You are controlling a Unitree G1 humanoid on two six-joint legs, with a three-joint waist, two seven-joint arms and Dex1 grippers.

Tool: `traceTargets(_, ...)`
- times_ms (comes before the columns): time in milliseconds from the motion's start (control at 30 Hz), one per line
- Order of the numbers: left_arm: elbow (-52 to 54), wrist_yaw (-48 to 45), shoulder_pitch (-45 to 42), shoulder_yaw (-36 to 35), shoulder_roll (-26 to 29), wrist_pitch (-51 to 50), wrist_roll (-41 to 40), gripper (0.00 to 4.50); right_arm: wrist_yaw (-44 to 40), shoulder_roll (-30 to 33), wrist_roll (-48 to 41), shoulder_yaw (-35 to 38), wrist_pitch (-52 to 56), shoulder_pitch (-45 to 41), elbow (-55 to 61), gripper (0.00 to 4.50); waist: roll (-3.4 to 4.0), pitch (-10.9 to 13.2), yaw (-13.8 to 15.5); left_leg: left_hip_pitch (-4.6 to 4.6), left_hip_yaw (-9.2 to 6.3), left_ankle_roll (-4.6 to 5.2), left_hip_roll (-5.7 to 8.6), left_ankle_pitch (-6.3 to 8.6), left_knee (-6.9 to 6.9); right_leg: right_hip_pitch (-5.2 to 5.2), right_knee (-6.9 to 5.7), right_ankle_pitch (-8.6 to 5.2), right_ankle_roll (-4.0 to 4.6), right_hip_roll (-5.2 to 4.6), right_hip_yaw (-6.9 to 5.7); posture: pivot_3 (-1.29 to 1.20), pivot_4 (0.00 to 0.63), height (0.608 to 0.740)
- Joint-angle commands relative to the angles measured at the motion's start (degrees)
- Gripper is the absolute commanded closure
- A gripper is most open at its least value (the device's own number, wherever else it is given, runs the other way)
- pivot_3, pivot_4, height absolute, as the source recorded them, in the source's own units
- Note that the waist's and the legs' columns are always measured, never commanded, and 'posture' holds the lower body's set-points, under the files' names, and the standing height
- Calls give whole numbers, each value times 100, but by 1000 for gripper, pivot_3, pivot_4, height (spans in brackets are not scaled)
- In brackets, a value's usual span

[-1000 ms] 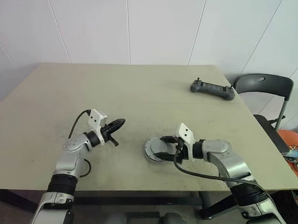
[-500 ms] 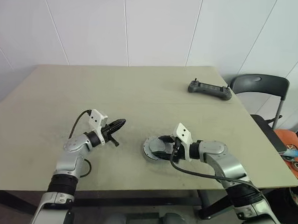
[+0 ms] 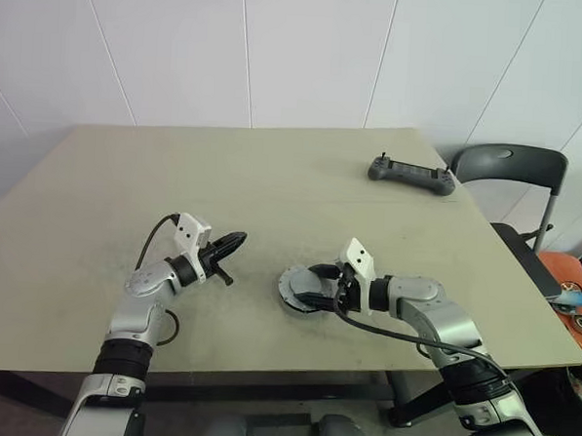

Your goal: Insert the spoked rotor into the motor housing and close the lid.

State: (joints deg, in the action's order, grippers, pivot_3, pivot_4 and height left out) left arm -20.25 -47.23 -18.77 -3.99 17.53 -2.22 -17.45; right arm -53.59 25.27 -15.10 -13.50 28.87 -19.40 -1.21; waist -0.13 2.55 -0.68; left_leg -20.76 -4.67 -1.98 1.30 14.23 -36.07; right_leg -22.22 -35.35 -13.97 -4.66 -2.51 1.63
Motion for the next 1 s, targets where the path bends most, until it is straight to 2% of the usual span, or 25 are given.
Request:
traceTargets(33, 55, 8, -129, -6, 42, 87, 11, 4500, 9, 56, 96, -63, -43, -10, 123, 1268, 0, 0, 0, -1, 0, 0, 0, 0, 0, 0, 0, 0, 0, 0, 0, 0, 0, 740)
traceTargets(500, 39, -11, -124, 38, 39, 128, 18, 4500, -228, 475, 383, -208, -214, -17, -13, 1268, 0, 0, 40, -10, 0, 0, 4, 0, -4, 2, 14, -1, -1, -6, -1, 0, 0, 740)
traceTargets(633, 55, -7, -114, 43, 43, 119, 24, 4500, -318, 433, 156, -78, -74, -19, 40, 1268, 0, 0, 66, -18, 0, 0, 8, 0, -6, 0, 20, 0, -1, -10, -1, 0, 0, 740)
traceTargets(767, 65, -11, -106, 42, 44, 112, 19, 4500, 4, 312, 344, 23, -248, -129, -206, 1268, 0, 0, 102, -18, 0, 0, 6, 0, -4, -5, 18, 0, -1, -6, -1, 0, 0, 740)
traceTargets(900, 65, -8, -98, 53, 47, 96, 27, 4500, -153, 167, -219, 322, 61, -158, 62, 1268, 0, 1, 101, -16, 0, 0, 3, 0, -10, -5, 11, 0, 0, -3, -1, 0, 0, 740)
traceTargets(1000, 61, -10, -95, 58, 46, 94, 25, 4500, -79, 266, 30, 148, -59, -144, 8, 1268, 0, 1, 102, -18, 0, 0, 3, 0, -9, -7, 12, 0, 0, -3, -1, 0, 0, 740)
